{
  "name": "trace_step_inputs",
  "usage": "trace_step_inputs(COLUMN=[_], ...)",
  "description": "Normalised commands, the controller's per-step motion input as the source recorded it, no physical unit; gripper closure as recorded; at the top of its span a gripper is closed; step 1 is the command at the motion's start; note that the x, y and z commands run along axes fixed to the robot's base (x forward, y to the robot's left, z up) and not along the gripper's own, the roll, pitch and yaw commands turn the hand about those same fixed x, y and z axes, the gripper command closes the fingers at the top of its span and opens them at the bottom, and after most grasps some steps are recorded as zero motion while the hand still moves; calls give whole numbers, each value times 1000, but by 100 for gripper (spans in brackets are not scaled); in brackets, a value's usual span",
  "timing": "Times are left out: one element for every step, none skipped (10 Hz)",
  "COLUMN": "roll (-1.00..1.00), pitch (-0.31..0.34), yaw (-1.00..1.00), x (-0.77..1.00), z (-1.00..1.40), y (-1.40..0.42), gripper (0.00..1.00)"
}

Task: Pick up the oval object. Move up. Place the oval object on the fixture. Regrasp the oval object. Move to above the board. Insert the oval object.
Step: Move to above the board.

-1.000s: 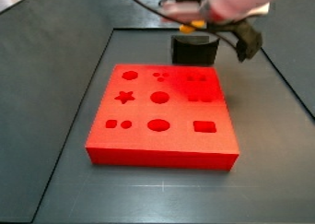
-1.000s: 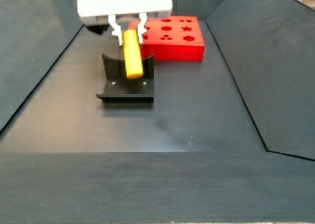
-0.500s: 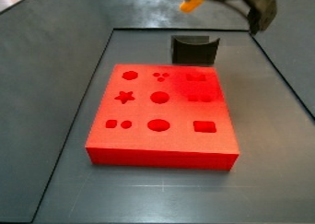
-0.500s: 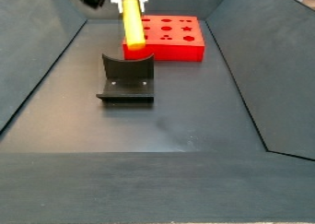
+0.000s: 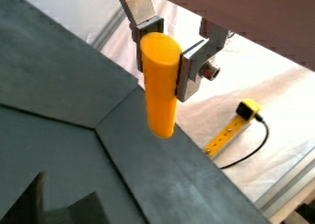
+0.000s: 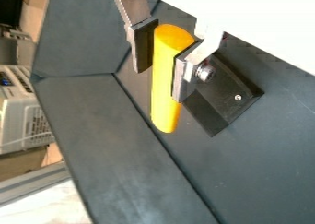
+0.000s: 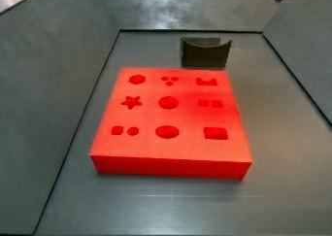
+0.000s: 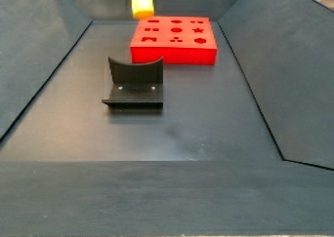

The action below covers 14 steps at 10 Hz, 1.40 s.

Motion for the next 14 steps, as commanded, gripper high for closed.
trace_step_inputs(roll=[-39, -41, -48, -1000, -1000, -1000, -1000, -1000, -1000, -1000, -1000, -1000, -1000, -1000], pitch=[71, 98, 147, -30, -36, -33, -28, -23, -5, 7, 18, 24, 30, 34], yaw=[-121, -107, -55, -208, -195, -202, -208, -211, -216, -219, -216, -214, -207, -197], x=[-57, -49, -30, -481, -482, -523, -529, -535, -549, -554, -535, -394, -256, -162], z=[596, 476, 173, 304, 309, 319, 310, 316, 313, 309, 288, 196, 111, 55], y=[-24, -17, -15, -1000, -1000, -1000, -1000, -1000, -1000, -1000, -884, -594, -324, -164], gripper=[100, 100, 100, 100, 100, 100, 100, 100, 100, 100, 100, 100, 100, 100])
